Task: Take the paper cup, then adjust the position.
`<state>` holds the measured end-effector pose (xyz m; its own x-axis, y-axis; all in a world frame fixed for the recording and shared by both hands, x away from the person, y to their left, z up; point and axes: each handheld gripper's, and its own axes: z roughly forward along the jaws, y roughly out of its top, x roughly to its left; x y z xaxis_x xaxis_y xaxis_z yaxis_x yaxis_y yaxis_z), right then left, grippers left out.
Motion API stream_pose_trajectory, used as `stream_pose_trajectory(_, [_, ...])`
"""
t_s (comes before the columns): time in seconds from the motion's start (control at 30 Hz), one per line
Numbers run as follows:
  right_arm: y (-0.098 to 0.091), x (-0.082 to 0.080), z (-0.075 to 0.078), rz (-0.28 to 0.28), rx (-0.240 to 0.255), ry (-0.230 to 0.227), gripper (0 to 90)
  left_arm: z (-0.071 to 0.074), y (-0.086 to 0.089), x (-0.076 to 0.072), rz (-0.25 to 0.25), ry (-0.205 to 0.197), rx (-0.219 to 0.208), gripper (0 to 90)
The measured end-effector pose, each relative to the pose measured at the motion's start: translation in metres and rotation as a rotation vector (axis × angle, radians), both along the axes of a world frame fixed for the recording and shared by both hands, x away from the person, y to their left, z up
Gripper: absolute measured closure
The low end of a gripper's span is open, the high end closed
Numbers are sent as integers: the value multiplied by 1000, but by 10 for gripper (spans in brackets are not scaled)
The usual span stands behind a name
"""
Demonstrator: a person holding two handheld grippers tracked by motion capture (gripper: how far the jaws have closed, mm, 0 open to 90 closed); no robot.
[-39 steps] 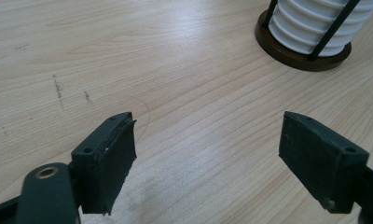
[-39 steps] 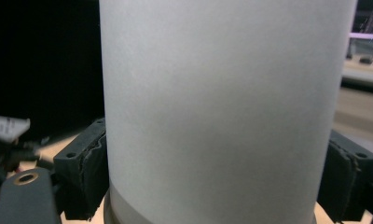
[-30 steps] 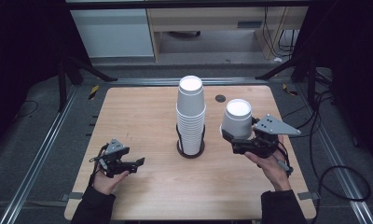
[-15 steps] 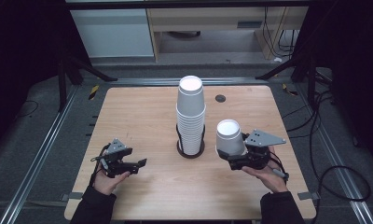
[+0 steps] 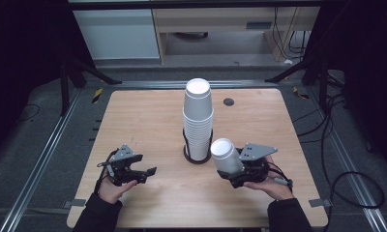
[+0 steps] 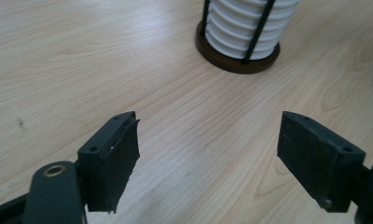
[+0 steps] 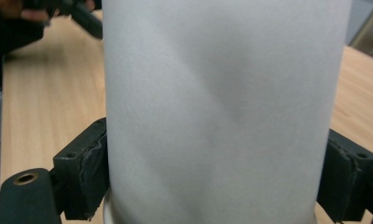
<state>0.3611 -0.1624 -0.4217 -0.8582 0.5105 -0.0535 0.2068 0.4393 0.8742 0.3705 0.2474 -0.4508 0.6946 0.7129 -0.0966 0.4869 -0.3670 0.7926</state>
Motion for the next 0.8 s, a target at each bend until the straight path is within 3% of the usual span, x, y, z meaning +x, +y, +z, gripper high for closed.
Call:
stream_pose_trajectory(0.07, [3,-1,-1,15,-15,0,131,1,-2,-1,-10,-1,-2,201])
stream_pose_trajectory(0.2, [21,-3,-8,93,-82,8,132,5,-11,-6,-78,5,4,200])
stream_pose_trajectory(0.27, [23,-4,-9,102,-89,11,131,6,-14,-7,-91,8,4,198])
stream_pose_trajectory(0.4, [36,-2,-16,151,-119,34,132,6,-21,-10,-131,15,13,197])
stream_pose_trajectory(0.53, [49,-1,-27,202,-165,62,133,8,-26,-13,-164,25,-9,198])
stream_pose_trajectory(0.8, [63,-1,-33,243,-211,65,134,15,-34,-18,-230,17,-7,191])
